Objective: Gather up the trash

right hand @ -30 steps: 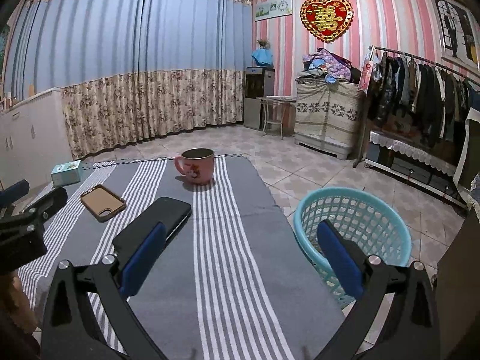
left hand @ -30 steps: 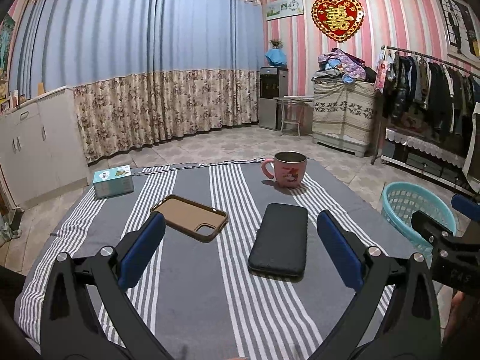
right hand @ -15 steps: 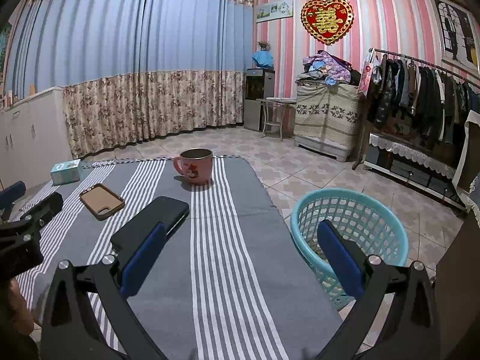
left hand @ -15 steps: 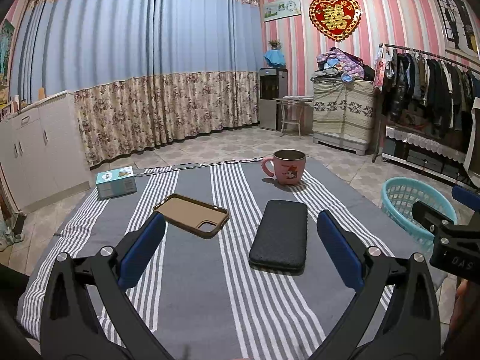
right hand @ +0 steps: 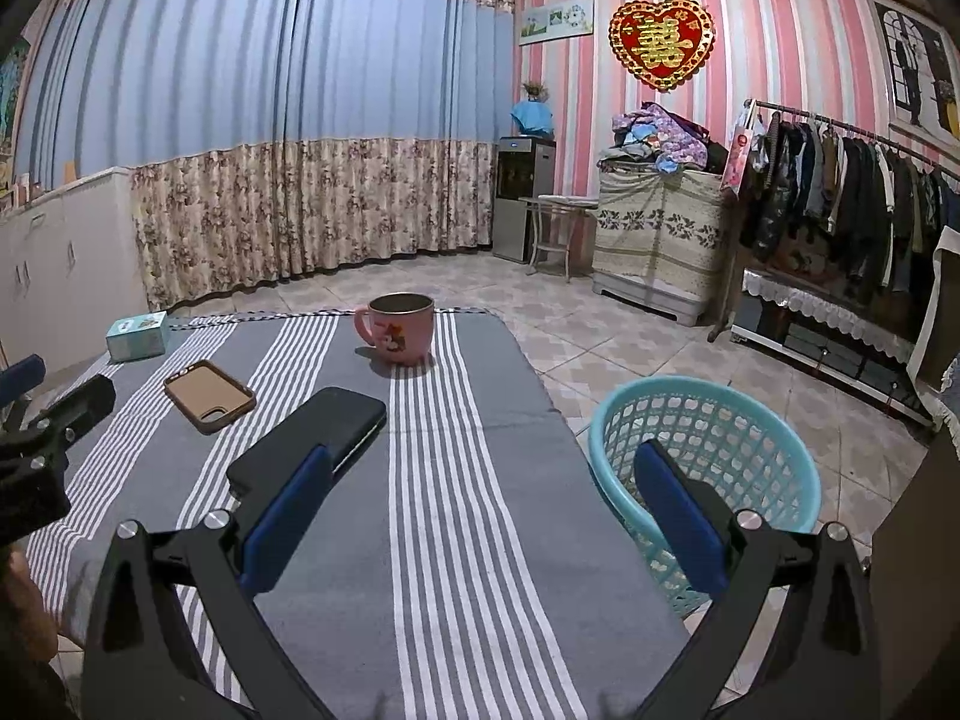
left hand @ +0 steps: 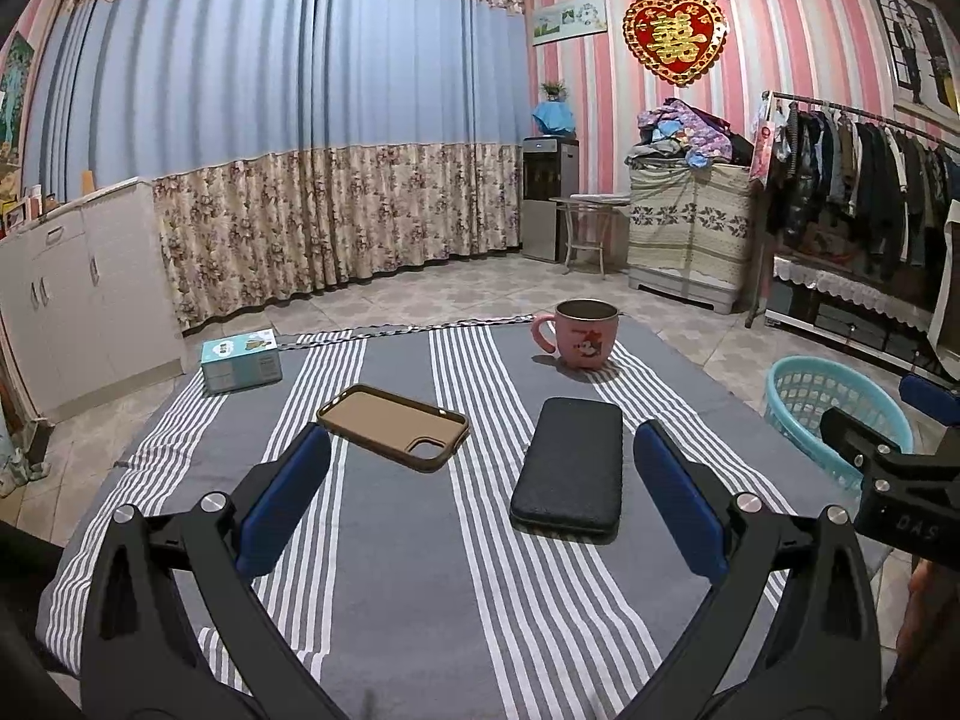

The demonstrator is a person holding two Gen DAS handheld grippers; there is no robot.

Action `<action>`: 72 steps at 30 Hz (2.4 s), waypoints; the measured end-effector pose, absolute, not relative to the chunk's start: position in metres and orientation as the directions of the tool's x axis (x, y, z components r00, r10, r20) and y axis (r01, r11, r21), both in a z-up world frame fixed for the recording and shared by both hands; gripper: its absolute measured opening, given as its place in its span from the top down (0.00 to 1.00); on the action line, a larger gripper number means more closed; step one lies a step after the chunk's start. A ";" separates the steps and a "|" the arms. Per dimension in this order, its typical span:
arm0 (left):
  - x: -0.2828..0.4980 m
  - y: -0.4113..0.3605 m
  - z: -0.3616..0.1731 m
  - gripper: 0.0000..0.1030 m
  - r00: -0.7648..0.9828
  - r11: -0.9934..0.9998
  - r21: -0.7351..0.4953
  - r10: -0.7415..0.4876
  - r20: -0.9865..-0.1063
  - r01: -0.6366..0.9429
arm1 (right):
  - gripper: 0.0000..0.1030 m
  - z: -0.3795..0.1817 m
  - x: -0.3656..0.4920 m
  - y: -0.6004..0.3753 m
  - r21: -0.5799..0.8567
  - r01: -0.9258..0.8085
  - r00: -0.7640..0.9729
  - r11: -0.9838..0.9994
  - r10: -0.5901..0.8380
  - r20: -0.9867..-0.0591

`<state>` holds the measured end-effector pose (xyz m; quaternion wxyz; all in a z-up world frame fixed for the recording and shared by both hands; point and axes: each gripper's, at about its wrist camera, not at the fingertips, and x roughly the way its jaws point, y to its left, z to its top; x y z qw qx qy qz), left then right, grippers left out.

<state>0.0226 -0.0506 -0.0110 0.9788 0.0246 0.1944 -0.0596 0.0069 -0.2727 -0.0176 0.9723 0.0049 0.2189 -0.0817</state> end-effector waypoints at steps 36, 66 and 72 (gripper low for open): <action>0.017 -0.047 -0.007 0.05 0.917 0.990 0.024 -0.121 -0.379 0.140 | 0.04 -0.019 0.004 -0.273 -0.020 0.163 0.892 0.986 -0.156 -0.425; 0.016 -0.046 -0.006 0.05 0.920 0.990 0.025 -0.121 -0.373 0.140 | 0.04 -0.020 0.004 -0.273 -0.021 0.167 0.892 0.986 -0.160 -0.422; 0.016 -0.045 -0.005 0.05 0.920 0.990 0.024 -0.123 -0.372 0.142 | 0.04 -0.019 0.005 -0.276 -0.019 0.170 0.895 0.985 -0.163 -0.416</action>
